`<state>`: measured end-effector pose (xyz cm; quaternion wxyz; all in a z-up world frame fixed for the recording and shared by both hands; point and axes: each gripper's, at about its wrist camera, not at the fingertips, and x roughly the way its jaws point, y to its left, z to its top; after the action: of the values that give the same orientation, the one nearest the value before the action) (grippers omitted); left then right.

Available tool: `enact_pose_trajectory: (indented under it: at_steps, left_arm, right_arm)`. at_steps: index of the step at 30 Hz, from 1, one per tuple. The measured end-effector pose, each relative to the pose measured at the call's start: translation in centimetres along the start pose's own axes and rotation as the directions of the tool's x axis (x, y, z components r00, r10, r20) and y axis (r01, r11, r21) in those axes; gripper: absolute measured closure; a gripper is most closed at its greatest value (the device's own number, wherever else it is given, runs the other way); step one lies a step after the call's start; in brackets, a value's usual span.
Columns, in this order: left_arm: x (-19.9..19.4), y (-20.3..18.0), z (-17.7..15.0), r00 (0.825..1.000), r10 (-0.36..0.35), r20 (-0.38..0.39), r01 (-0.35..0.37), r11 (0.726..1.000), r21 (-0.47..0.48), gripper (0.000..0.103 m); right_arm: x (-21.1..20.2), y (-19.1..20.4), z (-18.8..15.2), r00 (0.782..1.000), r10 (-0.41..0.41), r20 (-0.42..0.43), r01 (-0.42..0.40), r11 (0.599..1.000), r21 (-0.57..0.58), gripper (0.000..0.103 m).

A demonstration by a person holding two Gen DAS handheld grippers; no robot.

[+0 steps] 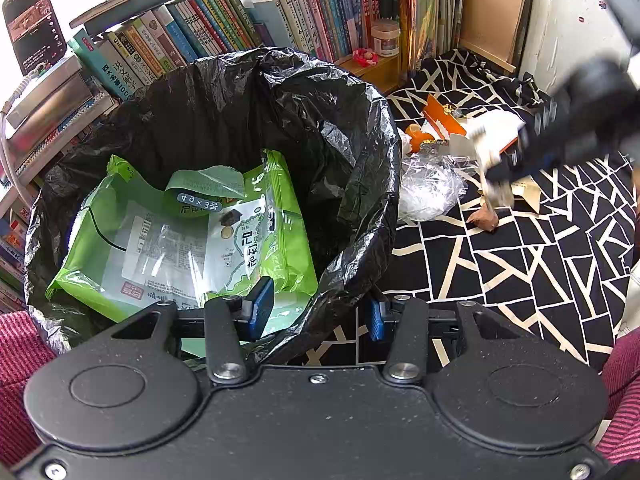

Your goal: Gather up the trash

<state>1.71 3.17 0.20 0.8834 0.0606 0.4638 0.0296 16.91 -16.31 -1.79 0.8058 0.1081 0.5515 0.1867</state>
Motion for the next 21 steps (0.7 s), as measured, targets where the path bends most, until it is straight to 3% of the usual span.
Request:
enact_pose_trajectory:
  at_steps: [3, 6, 10, 14, 18, 20, 21]
  left_arm:
    - [0.0, 0.0, 0.0, 1.0, 0.0, 0.0, 0.0, 1.0, 0.0, 0.059]
    - [0.0, 0.0, 0.0, 1.0, 0.0, 0.0, 0.0, 1.0, 0.0, 0.059]
    - [0.0, 0.0, 0.0, 1.0, 0.0, 0.0, 0.0, 1.0, 0.0, 0.059]
    - [0.0, 0.0, 0.0, 1.0, 0.0, 0.001, 0.0, 1.0, 0.001, 0.059]
    - [-0.2, 0.0, 0.0, 1.0, -0.001, 0.005, 0.001, 1.0, 0.0, 0.059]
    - [-0.2, 0.1, 0.0, 1.0, -0.002, 0.005, 0.002, 1.0, -0.001, 0.059]
    - [-0.2, 0.1, 0.0, 1.0, -0.002, 0.005, 0.002, 1.0, -0.001, 0.059]
  right_arm:
    - [-3.2, 2.3, 1.2, 0.991, 0.104, 0.087, -0.102, 0.994, -0.03, 0.094]
    - [-5.7, 4.6, 2.5, 0.961, 0.239, 0.139, -0.229, 0.97, -0.084, 0.094]
    - [-6.5, 8.0, 3.3, 0.922, 0.367, 0.123, -0.348, 0.925, -0.153, 0.093]
    - [-4.7, 11.3, 3.8, 0.917, 0.393, 0.066, -0.372, 0.903, -0.215, 0.091]
    - [-2.7, 13.1, 3.8, 0.911, 0.411, 0.015, -0.396, 0.886, -0.243, 0.082]
    - [-2.1, 13.6, 3.7, 0.911, 0.411, 0.002, -0.398, 0.883, -0.247, 0.075]
    - [-1.8, 13.8, 3.8, 0.91, 0.415, -0.004, -0.404, 0.882, -0.245, 0.064]
